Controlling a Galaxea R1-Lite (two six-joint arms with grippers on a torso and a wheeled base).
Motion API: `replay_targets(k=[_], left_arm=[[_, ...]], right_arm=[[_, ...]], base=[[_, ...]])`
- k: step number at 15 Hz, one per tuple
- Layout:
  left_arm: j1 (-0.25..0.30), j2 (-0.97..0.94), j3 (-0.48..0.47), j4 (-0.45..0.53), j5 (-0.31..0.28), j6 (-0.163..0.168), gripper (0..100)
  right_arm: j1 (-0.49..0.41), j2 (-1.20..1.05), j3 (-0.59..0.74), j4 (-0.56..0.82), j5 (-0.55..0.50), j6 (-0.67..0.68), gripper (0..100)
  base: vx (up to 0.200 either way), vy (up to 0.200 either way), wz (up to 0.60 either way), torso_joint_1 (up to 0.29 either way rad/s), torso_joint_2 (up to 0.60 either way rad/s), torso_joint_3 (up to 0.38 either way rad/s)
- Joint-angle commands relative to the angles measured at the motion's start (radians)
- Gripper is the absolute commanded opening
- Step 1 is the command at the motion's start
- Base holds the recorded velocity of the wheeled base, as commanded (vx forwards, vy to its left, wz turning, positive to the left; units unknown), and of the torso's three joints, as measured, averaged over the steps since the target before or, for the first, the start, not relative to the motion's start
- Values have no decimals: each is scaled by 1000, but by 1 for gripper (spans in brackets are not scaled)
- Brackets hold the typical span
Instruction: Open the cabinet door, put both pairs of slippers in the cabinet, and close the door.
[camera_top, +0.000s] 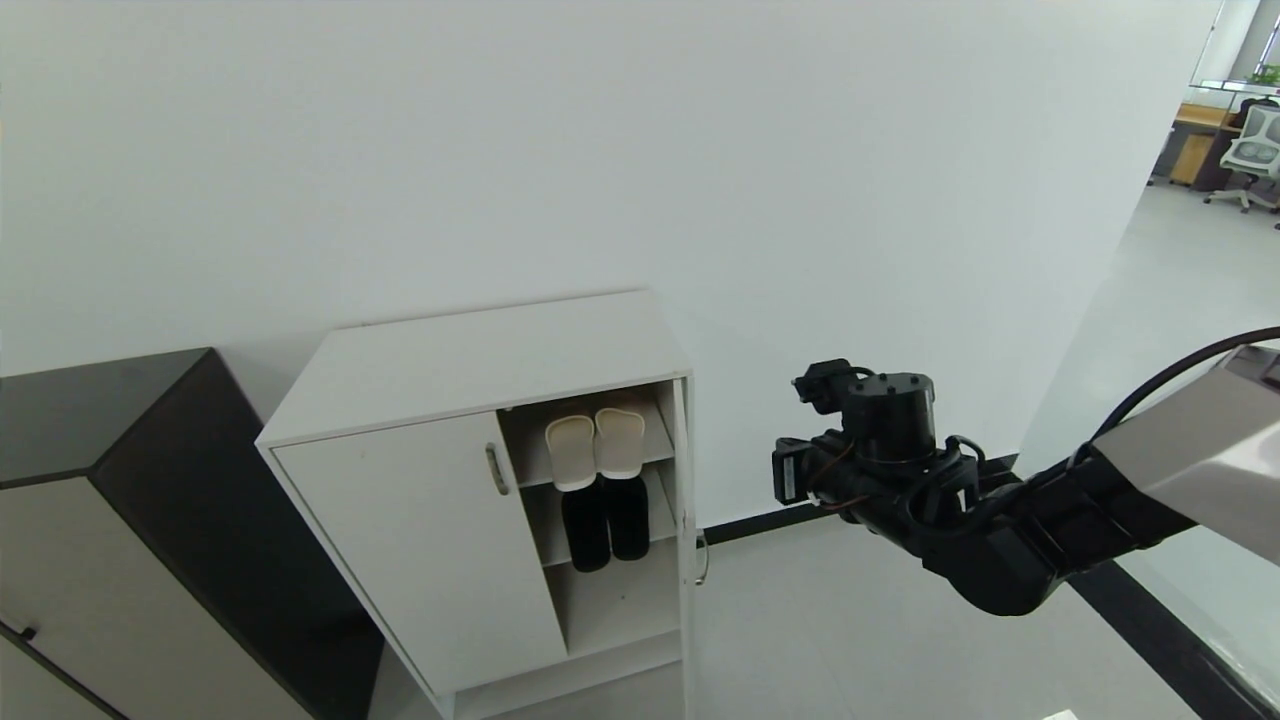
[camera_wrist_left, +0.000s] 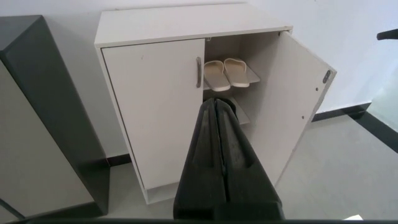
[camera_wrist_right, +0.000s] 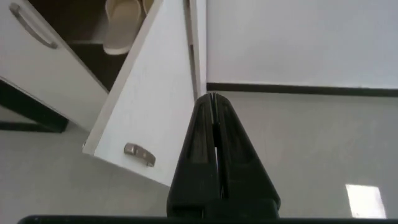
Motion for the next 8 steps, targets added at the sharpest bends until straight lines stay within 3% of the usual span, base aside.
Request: replay_targets(k=[1,5,8], left_arm=[[0,0,0,0,1,0,0],[0,0,0,0,1,0,0],[0,0,0,0,1,0,0]], right_arm=[[-7,-3,34,-6,19,-21,0],[-10,-2,35,-11,24,-28,0],[-10,-3,37,-11,24,-28,0]], base=[[0,0,0,0,0,0],[0,0,0,0,0,0],[0,0,600,1,4,1]])
